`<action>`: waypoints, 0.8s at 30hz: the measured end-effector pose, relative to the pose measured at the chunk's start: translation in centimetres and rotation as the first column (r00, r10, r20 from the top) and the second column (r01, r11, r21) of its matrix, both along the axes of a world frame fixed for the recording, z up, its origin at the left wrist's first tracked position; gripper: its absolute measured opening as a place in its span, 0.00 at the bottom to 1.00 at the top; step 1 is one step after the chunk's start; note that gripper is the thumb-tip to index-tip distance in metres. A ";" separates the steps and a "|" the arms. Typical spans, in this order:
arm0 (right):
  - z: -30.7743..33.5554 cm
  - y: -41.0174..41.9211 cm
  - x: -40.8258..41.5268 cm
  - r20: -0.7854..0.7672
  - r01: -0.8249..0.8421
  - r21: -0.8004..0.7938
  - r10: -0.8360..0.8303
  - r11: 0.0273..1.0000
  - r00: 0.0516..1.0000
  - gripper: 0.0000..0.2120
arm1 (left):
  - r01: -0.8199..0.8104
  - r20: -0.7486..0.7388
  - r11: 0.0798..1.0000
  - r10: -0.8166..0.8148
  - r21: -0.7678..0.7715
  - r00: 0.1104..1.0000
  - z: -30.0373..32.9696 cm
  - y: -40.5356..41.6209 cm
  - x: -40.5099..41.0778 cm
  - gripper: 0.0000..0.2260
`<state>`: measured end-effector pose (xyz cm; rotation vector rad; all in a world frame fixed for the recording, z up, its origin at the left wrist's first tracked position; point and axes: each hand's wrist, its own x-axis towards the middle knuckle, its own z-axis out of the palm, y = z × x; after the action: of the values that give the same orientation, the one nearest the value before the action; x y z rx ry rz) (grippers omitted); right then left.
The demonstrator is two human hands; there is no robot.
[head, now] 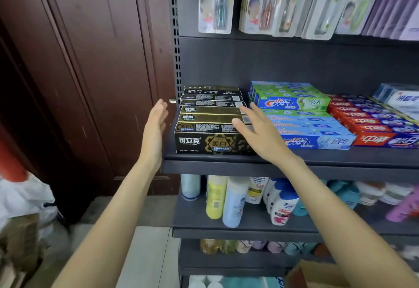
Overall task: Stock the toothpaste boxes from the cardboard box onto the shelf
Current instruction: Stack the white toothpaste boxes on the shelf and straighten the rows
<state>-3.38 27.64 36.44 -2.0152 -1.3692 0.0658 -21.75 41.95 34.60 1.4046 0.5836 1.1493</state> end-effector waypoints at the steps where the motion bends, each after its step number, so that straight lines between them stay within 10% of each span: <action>1: 0.0 0.1 -0.1 -0.016 0.004 -0.017 -0.005 1.000 1.000 0.29 | 0.058 0.022 0.992 -0.056 -0.110 0.998 0.0 0.0 0.1 0.21; 5: 0.4 1.6 0.4 -0.122 0.003 -0.076 -0.012 0.997 0.992 0.32 | 0.180 -0.135 0.972 -0.201 -0.149 0.970 0.0 0.6 1.7 0.12; 9: 0.0 2.8 1.2 -0.047 0.019 -0.178 -0.028 0.984 0.998 0.34 | 0.255 -0.359 0.962 -0.272 -0.094 0.893 0.7 1.6 2.3 0.37; 12: -0.1 3.1 1.3 0.003 0.034 -0.199 -0.034 0.979 0.999 0.33 | 0.207 -0.464 0.978 -0.171 0.029 0.869 0.7 1.8 2.5 0.32; 24: 3.8 3.2 3.5 0.122 -0.056 -0.189 0.081 0.980 0.989 0.32 | 0.185 -0.533 0.953 -0.030 0.240 0.845 2.7 5.4 1.0 0.30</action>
<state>0.07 30.88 40.23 -2.1564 -1.5646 0.0979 -20.79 47.31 37.29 2.0036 0.7274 0.7660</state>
